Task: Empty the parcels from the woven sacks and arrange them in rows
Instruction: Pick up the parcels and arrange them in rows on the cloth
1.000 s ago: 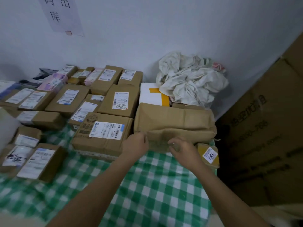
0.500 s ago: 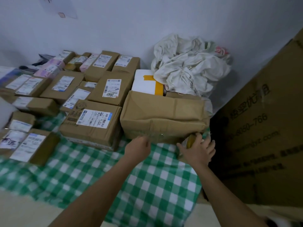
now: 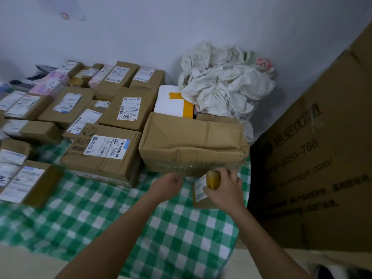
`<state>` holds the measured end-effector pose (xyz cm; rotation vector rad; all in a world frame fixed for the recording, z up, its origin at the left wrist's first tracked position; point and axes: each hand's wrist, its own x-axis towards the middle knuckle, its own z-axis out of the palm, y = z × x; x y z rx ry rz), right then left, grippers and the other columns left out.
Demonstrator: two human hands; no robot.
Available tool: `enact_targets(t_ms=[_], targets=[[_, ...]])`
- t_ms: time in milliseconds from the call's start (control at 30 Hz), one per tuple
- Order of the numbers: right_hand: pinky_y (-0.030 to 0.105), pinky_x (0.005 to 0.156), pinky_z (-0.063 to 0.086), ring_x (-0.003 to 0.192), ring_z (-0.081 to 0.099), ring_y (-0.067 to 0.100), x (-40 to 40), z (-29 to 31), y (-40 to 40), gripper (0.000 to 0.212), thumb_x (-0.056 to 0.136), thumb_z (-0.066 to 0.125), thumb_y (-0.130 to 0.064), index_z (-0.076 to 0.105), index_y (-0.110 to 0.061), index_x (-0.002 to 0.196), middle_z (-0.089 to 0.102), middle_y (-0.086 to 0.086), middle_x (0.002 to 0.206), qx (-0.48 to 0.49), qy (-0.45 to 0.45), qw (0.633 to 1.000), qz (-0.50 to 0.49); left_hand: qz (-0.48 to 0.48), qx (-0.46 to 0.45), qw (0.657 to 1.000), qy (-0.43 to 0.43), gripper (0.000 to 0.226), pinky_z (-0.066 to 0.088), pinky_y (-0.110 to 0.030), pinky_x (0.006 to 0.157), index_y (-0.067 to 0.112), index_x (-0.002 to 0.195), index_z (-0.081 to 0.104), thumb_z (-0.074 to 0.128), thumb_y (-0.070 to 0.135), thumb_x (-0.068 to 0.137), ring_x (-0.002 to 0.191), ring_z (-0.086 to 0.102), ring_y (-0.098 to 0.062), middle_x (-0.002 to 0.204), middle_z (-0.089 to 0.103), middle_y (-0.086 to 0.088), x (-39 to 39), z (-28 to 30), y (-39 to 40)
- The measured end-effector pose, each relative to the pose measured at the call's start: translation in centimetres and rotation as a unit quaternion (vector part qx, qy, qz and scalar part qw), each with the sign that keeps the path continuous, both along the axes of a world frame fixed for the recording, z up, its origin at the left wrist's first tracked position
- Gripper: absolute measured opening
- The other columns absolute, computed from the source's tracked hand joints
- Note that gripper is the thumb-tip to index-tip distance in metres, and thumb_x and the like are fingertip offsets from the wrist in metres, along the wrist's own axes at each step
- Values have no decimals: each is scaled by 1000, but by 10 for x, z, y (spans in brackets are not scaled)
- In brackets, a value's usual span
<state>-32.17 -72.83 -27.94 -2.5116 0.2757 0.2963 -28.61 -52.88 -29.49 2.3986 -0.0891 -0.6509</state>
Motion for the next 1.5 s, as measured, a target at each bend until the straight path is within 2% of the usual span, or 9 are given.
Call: enact_targets(t_ms=[233,467,600,733,833,967,1200,1333,1500], targets=[[21,81,41,104,46,12,3,15,22,48,74,81,-20,48,-30,106,40,-1,117,282,-61,957,12,193,-200,947,160,62,44,-41,101,21,136,45,37,64,92,119,50,-21,130,51,0,-17,24,22],[23,72,50,103,54,23,1,20,58,46,62,75,-39,48,-32,99,47,15,115,376,-69,923,50,221,-366,881,205,54,49,-38,95,24,113,63,32,63,90,105,65,-18,108,72,-1,-34,51,67],[28,75,55,105,58,21,-1,26,78,52,71,75,-35,46,-32,115,48,14,124,413,-64,904,96,186,-383,887,181,50,52,-35,89,21,116,63,53,59,85,102,66,-20,108,72,-3,-40,55,94],[21,87,52,121,50,6,2,27,103,81,75,81,-32,31,-36,140,40,-1,141,437,-19,892,114,209,-399,883,129,84,54,-37,88,13,125,55,73,63,60,102,67,-26,109,71,-9,-40,51,130],[40,100,49,129,48,14,3,27,133,107,57,87,-53,25,-42,144,45,-7,142,433,39,894,106,211,-414,881,86,80,55,-31,80,15,129,49,76,51,64,95,70,-23,105,72,-6,-39,55,163],[41,99,49,126,50,15,3,34,176,99,57,91,-37,31,-41,136,50,-10,134,418,62,898,119,178,-413,891,55,62,55,-26,74,35,124,47,79,30,71,91,70,-15,109,68,-2,-37,69,209],[23,85,54,116,51,-4,-2,37,259,95,64,87,-1,31,-30,135,51,-11,130,410,42,902,127,96,-402,903,115,79,50,-43,96,52,132,37,81,23,72,115,61,-19,127,62,6,-39,76,307],[35,92,54,116,56,6,-8,22,303,107,48,96,-31,36,-29,137,57,-11,127,390,67,912,107,137,-388,899,150,85,51,-41,93,51,125,41,85,56,53,112,63,-21,123,65,4,-45,66,351],[45,100,49,118,56,19,-14,3,343,102,43,92,-49,40,-29,129,57,-3,130,363,133,919,81,173,-328,915,158,64,53,-33,88,32,126,50,70,58,71,99,67,-14,104,72,7,-55,53,386]])
